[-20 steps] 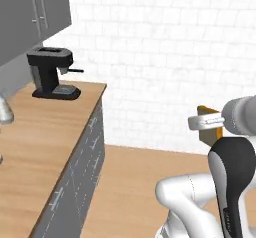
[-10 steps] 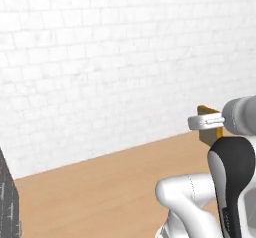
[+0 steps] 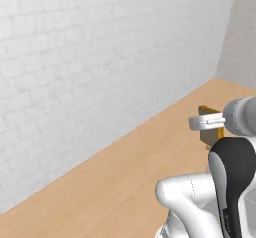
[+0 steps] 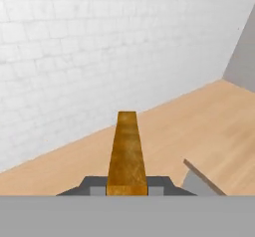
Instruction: Start the toaster. Once the lever pops up, take the bread to the plate on the dining counter.
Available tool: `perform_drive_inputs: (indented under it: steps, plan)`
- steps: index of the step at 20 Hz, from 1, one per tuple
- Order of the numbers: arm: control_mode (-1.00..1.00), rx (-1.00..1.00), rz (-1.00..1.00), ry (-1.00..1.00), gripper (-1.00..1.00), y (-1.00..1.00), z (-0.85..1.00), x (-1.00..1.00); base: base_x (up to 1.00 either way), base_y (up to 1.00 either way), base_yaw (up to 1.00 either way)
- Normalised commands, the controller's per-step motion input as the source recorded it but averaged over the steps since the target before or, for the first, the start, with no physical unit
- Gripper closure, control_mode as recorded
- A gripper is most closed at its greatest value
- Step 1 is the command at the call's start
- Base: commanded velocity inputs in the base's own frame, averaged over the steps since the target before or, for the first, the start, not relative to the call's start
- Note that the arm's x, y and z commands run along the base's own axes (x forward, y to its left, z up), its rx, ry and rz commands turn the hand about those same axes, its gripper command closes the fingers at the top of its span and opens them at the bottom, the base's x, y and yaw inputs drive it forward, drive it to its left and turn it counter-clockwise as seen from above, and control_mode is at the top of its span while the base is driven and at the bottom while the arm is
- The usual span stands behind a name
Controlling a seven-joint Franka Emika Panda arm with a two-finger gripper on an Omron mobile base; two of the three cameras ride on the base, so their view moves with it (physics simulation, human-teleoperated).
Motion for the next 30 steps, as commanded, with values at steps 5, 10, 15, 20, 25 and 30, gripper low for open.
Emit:
perform_drive_inputs:
  steps: [5,10,15,20,25,30]
  plan:
    - [1.0,0.0,0.0,0.0,1.0,0.0,0.0,0.0,0.63,0.7,-0.51]
    - [1.0,0.0,0.0,0.0,1.0,0.0,0.0,0.0,0.71,0.67,-0.49]
    - [1.0,0.0,0.0,0.0,1.0,0.0,0.0,0.0,0.68,0.62,-0.52]
    - [1.0,0.0,0.0,0.0,1.0,0.0,0.0,0.0,0.74,0.48,-0.53]
    - [1.0,0.0,0.0,0.0,1.0,0.0,0.0,0.0,0.86,0.18,-0.52]
    - [1.0,0.0,0.0,0.0,1.0,0.0,0.0,0.0,0.99,0.06,-0.46]
